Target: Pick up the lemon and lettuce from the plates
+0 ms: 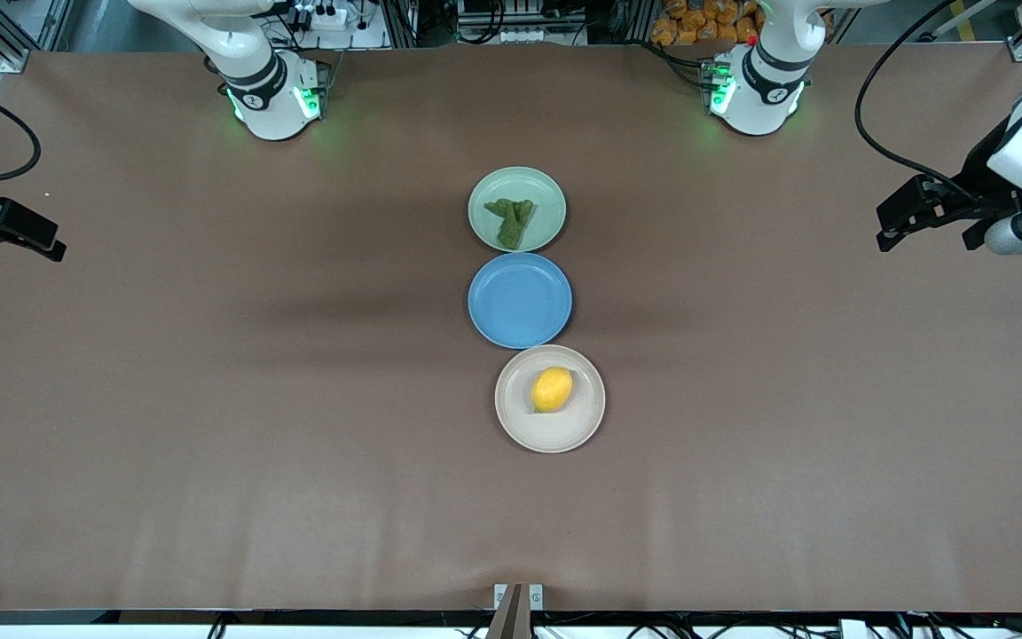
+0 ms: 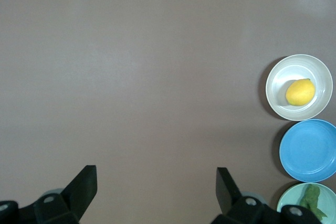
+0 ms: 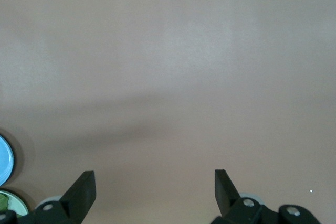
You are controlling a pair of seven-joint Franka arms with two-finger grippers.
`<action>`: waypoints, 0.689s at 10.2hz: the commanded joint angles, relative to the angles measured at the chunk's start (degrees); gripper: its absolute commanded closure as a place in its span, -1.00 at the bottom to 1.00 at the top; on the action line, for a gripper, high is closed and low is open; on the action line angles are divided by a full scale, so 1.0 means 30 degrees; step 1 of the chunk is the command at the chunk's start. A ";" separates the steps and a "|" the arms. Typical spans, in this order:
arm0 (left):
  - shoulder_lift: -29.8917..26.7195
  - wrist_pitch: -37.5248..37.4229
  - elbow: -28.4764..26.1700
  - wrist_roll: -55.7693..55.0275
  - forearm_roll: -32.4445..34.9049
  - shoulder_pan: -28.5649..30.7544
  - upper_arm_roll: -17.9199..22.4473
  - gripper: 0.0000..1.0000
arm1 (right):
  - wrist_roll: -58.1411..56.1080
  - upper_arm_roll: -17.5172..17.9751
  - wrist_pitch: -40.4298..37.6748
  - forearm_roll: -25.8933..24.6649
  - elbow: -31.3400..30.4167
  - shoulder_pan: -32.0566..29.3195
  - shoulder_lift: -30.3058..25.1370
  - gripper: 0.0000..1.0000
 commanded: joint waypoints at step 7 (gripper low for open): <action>0.0853 0.1789 -0.0074 0.0133 -0.1061 -0.0760 -0.0329 -1.00 | -0.1331 0.0218 -0.0407 -0.0890 0.0074 -0.0195 -0.0200 -1.00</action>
